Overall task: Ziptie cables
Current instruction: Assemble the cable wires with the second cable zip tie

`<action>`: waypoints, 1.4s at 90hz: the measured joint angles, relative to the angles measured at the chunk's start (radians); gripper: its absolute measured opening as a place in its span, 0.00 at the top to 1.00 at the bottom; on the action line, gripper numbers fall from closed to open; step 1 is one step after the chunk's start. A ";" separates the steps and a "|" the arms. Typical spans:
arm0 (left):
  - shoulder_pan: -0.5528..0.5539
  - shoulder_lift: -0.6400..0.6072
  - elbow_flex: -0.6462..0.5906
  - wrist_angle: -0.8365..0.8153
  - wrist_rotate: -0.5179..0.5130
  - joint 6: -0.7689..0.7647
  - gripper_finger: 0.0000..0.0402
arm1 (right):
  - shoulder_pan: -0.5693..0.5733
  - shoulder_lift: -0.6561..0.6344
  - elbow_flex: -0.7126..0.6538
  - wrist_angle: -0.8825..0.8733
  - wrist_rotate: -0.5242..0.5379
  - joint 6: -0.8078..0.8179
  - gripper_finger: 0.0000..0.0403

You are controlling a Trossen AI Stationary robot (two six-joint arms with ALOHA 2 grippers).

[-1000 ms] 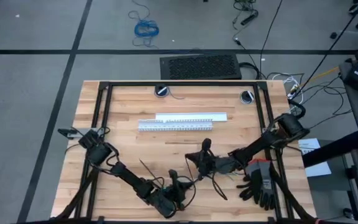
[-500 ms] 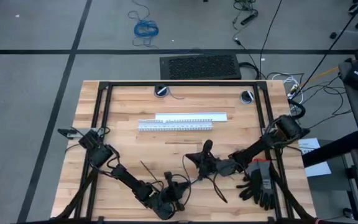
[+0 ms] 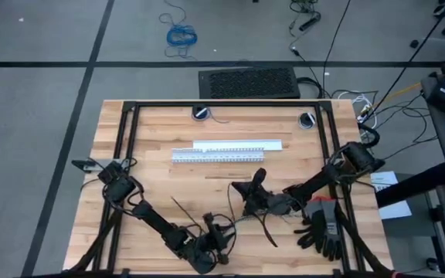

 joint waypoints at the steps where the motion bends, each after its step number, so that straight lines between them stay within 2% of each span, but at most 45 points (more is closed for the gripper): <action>1: -0.001 0.000 0.000 -0.001 0.004 -0.012 0.73 | -0.001 0.000 0.000 0.000 0.005 -0.004 1.00; 13: -0.007 -0.001 0.000 0.001 0.068 -0.096 0.73 | -0.010 0.000 0.000 -0.002 0.055 -0.051 1.00; 24: -0.017 -0.002 0.001 -0.028 0.073 -0.130 0.73 | -0.010 0.000 0.000 0.005 0.058 -0.076 1.00; 39: -0.039 -0.035 0.001 -0.268 0.026 -0.331 0.73 | -0.010 0.000 0.000 0.009 0.058 -0.095 1.00; 44: -0.049 -0.053 0.001 -0.368 -0.024 -0.422 0.73 | -0.007 0.000 0.000 0.019 0.061 -0.105 1.00; 50: -0.062 -0.067 0.001 -0.436 -0.136 -0.512 0.73 | 0.004 0.000 0.000 0.039 0.066 -0.111 1.00; 59: -0.085 -0.087 0.001 -0.427 -0.383 -0.599 0.73 | 0.025 -0.001 0.000 0.070 0.070 -0.121 1.00; 64: -0.084 -0.099 0.002 -0.397 -0.435 -0.613 0.73 | 0.036 0.000 0.000 0.096 0.094 -0.134 1.00; 82: -0.017 -0.109 0.002 -0.346 -0.325 -0.699 0.73 | 0.061 0.000 0.072 0.127 0.222 -0.293 1.00; 94: 0.024 -0.109 0.002 -0.346 -0.274 -0.686 0.73 | 0.051 -0.001 0.145 0.090 0.285 -0.369 1.00; 105: 0.064 -0.109 0.002 -0.355 -0.271 -0.612 0.73 | 0.056 -0.001 0.201 0.000 0.324 -0.343 1.00; 126: 0.132 -0.108 0.002 -0.382 -0.267 -0.528 0.73 | 0.090 -0.001 0.238 -0.150 0.328 -0.232 1.00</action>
